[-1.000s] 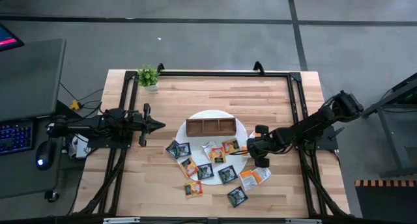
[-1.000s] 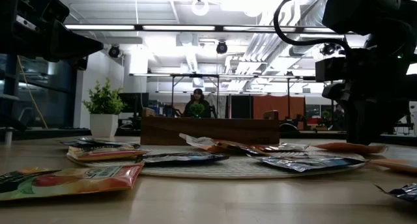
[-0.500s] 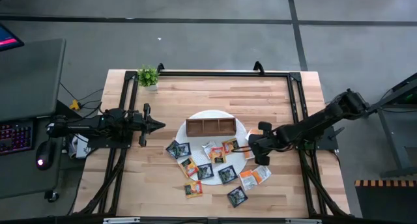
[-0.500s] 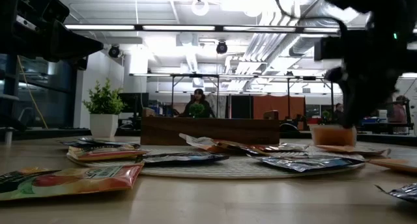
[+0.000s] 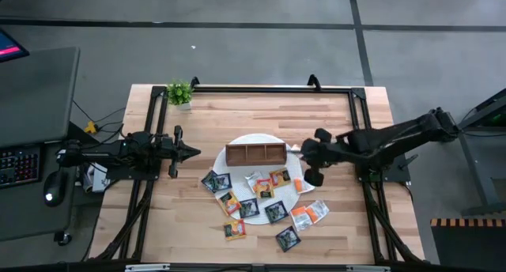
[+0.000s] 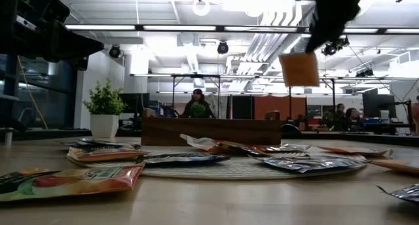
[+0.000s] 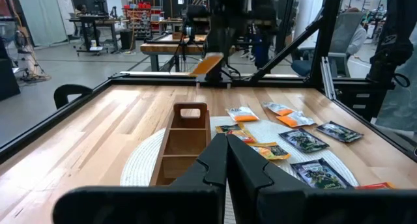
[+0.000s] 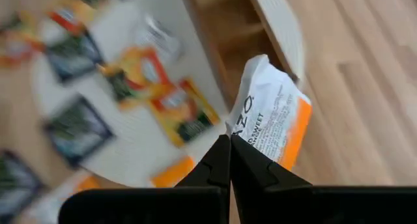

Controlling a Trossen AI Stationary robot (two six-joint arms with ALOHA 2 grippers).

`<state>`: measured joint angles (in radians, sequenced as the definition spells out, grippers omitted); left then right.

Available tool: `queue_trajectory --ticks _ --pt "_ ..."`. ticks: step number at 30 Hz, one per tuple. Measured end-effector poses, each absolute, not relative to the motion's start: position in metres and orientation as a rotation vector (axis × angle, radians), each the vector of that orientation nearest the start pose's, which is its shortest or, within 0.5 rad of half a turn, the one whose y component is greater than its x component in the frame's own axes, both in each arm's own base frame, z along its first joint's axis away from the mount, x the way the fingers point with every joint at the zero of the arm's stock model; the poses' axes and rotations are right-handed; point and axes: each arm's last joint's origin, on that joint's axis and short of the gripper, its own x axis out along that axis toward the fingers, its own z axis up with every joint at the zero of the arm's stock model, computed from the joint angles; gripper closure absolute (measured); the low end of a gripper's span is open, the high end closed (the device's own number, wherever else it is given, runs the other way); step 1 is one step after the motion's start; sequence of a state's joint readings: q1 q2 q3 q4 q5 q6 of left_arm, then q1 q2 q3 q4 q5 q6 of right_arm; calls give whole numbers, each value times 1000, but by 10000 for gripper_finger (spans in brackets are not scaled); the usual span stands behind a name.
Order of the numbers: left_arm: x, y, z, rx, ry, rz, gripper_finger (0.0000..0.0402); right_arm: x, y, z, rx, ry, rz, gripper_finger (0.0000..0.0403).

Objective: Pick & Place Tea
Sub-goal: Put the white tea bag into the right section of the wooden organizer

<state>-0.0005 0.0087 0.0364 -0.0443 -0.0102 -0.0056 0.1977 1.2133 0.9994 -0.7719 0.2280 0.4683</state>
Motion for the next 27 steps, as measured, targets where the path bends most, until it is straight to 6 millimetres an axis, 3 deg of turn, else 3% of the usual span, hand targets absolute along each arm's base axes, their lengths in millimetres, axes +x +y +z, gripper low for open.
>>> queue_trajectory --ticks 9,17,27 --pt "96 0 171 -6 17 10 401 254 25 306 417 708 79 403" --pt "96 0 171 -5 17 10 401 261 7 299 390 742 232 403" --pt "96 0 171 -5 17 10 401 275 -32 280 471 745 428 403"
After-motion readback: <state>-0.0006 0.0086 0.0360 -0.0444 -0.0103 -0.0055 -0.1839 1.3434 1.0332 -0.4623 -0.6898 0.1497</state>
